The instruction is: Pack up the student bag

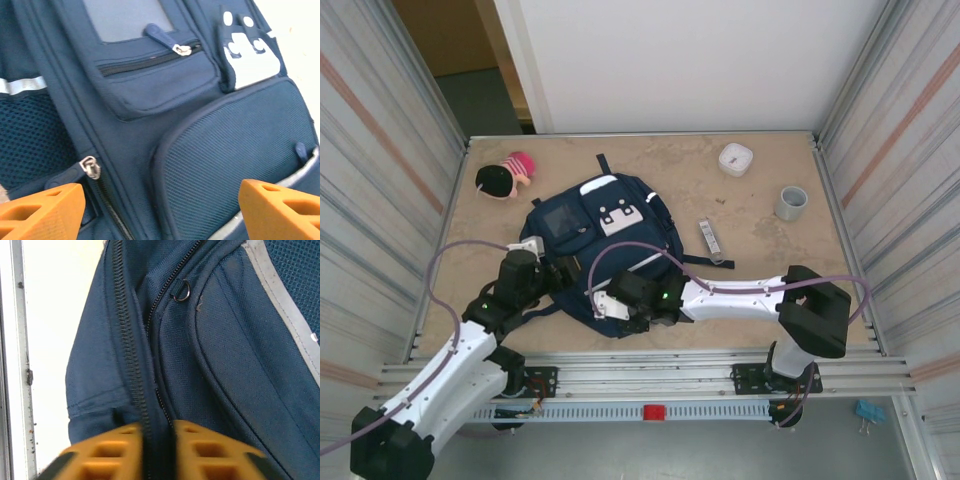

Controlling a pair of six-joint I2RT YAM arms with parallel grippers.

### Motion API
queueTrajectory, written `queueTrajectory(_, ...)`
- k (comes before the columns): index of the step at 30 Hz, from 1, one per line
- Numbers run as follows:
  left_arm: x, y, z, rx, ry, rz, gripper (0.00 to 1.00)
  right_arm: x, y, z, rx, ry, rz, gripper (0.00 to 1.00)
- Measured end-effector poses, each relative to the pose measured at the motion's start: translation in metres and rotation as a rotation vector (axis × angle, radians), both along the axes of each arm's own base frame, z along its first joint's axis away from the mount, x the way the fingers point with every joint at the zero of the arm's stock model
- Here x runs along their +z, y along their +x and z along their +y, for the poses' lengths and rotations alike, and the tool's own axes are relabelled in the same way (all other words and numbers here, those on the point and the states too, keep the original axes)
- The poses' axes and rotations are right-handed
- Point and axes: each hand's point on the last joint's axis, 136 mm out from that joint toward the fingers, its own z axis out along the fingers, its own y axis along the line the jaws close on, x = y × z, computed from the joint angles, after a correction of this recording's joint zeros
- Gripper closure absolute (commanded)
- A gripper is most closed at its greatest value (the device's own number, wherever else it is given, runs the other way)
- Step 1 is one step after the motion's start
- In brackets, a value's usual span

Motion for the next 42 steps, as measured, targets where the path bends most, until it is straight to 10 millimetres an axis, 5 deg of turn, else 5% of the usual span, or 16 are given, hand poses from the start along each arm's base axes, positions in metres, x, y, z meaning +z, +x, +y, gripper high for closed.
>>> queueTrajectory(6,-0.012,0.007,0.013,0.047,-0.053,0.07,0.21,0.019,0.008,-0.006,-0.023,0.049,-0.003,1.0)
queueTrajectory(16,0.002,0.009,-0.011,-0.082,-0.159,0.034,0.27,0.064,0.048,-0.054,-0.162,0.167,0.009,1.0)
queueTrajectory(25,-0.021,0.003,-0.013,-0.102,-0.169,0.034,0.28,0.066,0.05,-0.07,-0.187,0.192,0.024,1.0)
queueTrajectory(42,-0.03,0.014,-0.036,-0.218,-0.227,0.005,0.71,0.071,0.057,-0.086,-0.244,0.233,0.019,1.0)
